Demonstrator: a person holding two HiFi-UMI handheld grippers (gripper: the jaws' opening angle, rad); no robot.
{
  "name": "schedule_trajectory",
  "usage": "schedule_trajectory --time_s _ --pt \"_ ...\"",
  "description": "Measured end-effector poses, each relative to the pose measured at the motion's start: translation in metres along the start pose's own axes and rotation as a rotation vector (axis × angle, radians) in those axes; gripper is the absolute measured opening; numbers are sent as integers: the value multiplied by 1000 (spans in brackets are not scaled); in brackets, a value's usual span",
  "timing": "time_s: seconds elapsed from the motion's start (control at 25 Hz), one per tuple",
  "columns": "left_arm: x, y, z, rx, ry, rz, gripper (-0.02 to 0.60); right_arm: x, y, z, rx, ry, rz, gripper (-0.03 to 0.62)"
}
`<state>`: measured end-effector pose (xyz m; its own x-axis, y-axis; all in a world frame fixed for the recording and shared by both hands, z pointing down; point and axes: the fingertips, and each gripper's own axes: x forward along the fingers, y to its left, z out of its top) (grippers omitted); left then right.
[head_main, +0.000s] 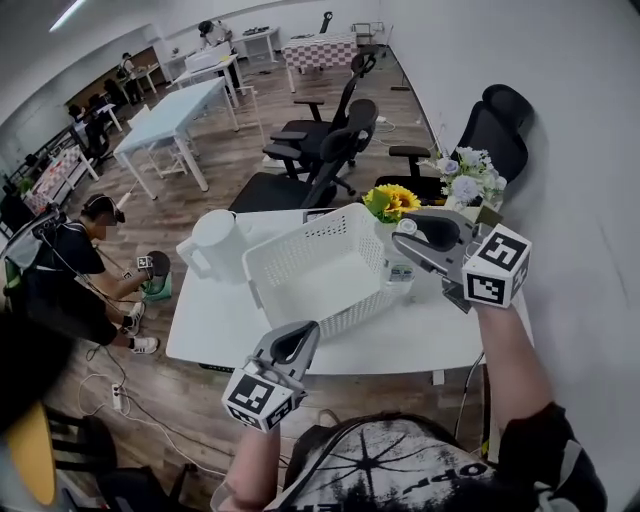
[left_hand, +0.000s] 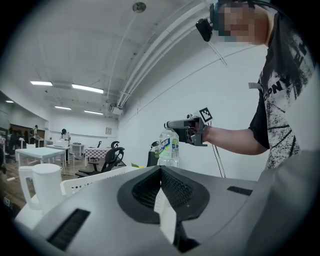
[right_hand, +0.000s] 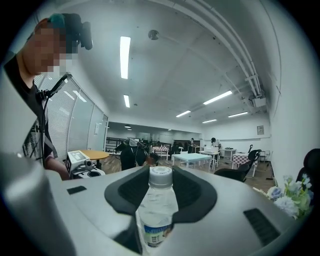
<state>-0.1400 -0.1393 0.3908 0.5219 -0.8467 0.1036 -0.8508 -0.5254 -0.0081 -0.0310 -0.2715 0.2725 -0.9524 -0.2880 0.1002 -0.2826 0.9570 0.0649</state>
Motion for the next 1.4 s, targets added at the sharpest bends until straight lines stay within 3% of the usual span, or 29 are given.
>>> schedule_trajectory --time_s 0.28,0.6,1.12,1.4 --pt "50 -57 2 -5 12 -63 11 -66 -16 -26 11 45 -34 155" --pt "101 -103 -13 -22 23 -130 11 -116 -30 -87 47 94 -79 155" --pt "142 -140 -39 -57 89 -178 11 -144 -28 -198 134 180 -126 155" --pt "157 -152 -59 -85 131 -205 11 -145 -34 -239 166 226 -151 155"
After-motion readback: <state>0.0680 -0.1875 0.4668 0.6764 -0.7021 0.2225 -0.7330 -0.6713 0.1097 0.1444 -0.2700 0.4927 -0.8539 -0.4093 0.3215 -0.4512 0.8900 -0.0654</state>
